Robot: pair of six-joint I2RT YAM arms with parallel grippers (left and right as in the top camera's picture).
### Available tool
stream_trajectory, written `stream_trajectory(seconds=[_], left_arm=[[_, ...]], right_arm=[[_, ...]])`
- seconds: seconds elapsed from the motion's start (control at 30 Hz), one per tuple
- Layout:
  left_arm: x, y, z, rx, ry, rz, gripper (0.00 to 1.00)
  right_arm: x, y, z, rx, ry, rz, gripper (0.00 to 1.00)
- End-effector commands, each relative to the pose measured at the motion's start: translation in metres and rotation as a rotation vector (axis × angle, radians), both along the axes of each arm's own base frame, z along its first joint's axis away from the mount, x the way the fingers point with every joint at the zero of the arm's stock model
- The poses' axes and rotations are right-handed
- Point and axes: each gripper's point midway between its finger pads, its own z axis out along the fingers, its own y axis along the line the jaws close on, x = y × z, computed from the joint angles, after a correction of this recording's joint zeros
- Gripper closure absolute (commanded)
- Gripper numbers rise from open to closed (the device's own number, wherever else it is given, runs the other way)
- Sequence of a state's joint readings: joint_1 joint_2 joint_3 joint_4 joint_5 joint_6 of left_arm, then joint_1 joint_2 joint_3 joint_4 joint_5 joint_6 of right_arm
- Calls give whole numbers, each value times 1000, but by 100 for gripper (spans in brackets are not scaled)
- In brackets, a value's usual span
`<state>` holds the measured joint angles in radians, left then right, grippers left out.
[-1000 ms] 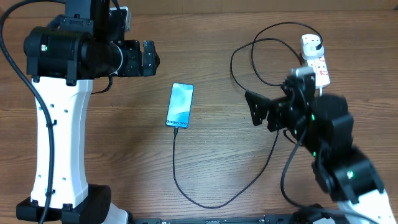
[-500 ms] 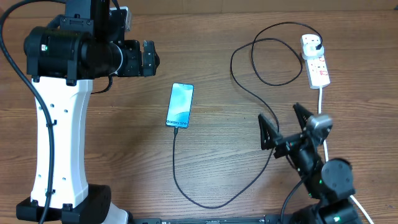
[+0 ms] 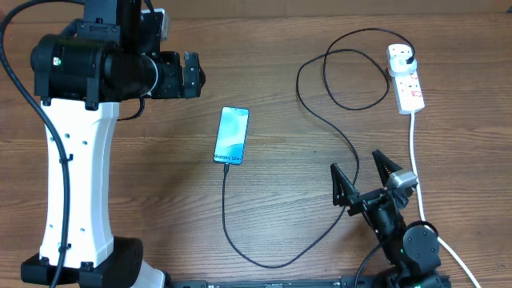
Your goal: Plug charger to phone and switch on socket
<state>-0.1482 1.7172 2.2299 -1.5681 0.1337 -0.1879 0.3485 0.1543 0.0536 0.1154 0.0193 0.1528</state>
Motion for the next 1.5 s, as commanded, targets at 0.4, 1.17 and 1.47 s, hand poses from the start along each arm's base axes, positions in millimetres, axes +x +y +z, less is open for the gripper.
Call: stream_trajectory(seconds=[0.4, 1.17, 1.47], left_arm=[[-4, 3, 8, 6, -27, 1, 0], [-4, 3, 8, 6, -27, 1, 0], [-4, 3, 8, 6, -27, 1, 0]], right_arm=[[-8, -5, -1, 14, -48, -15, 0], [-6, -5, -36, -35, 84, -17, 0], [-6, -5, -36, -35, 83, -17, 0]])
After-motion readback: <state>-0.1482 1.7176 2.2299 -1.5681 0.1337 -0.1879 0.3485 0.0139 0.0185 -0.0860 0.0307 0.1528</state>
